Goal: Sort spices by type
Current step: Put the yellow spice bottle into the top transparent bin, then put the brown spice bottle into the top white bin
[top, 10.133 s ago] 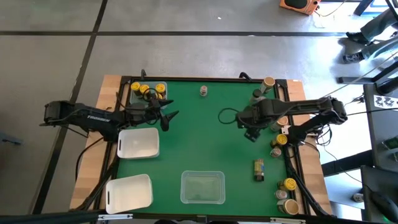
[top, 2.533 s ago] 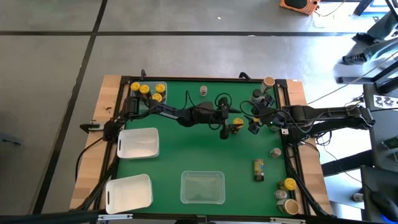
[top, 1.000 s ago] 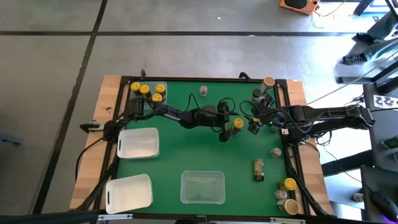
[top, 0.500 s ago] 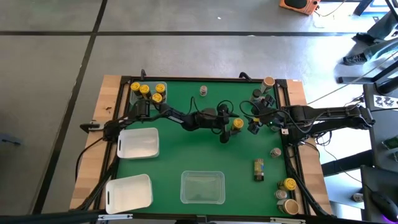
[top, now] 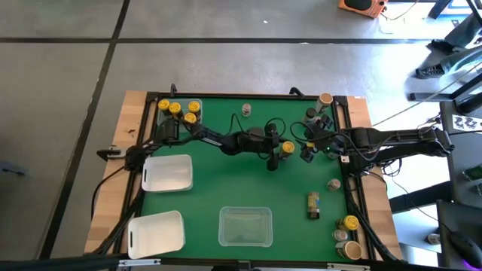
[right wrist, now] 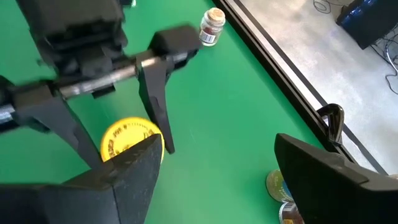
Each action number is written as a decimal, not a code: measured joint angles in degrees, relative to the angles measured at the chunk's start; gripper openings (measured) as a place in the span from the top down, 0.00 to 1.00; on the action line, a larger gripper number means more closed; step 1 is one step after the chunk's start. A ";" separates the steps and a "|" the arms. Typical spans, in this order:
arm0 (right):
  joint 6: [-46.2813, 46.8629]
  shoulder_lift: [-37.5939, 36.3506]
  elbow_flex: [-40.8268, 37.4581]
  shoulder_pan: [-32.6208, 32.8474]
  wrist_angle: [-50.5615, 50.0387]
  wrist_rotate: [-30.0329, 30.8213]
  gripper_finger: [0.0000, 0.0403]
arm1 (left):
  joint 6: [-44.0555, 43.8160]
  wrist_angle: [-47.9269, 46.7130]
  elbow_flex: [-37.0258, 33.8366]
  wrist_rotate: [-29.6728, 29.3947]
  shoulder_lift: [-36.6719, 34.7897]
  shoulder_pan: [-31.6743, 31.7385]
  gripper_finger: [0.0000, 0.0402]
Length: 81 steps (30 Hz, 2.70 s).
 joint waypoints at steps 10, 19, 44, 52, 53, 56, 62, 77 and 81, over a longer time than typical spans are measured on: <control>0.01 0.00 0.00 0.00 -1.12 0.04 0.23 | 8.38 -30.05 0.00 -8.66 -16.92 -1.32 0.44; -0.02 0.00 0.00 -0.10 -1.67 0.23 0.23 | 7.44 -32.31 -15.95 -24.55 -35.23 -1.41 0.44; -0.30 0.00 0.00 -0.04 -1.30 2.19 0.23 | -40.42 -76.41 -47.48 -70.73 -79.63 0.59 0.44; -0.21 0.00 0.00 -0.04 -1.28 2.63 0.23 | -40.73 -71.04 -55.27 -72.93 -79.58 3.92 0.44; -0.21 0.00 0.00 -0.04 -1.28 2.63 0.23 | -39.83 -69.57 -56.60 -73.65 -79.58 4.06 0.44; -0.17 0.00 0.00 -0.04 -1.28 2.63 0.23 | -36.09 -63.49 -60.66 -76.27 -79.61 4.27 0.44; -0.02 0.00 0.00 0.00 -1.20 2.63 0.23 | -32.60 -55.16 -67.76 -77.35 -79.56 4.29 0.44; 0.01 0.00 0.00 0.00 -0.82 -4.34 0.23 | -31.41 -55.54 -65.26 -72.25 -81.15 4.16 0.17; 0.07 0.00 0.00 0.00 -0.73 -4.59 0.23 | -26.14 -55.46 -60.22 -69.38 -83.92 3.71 0.17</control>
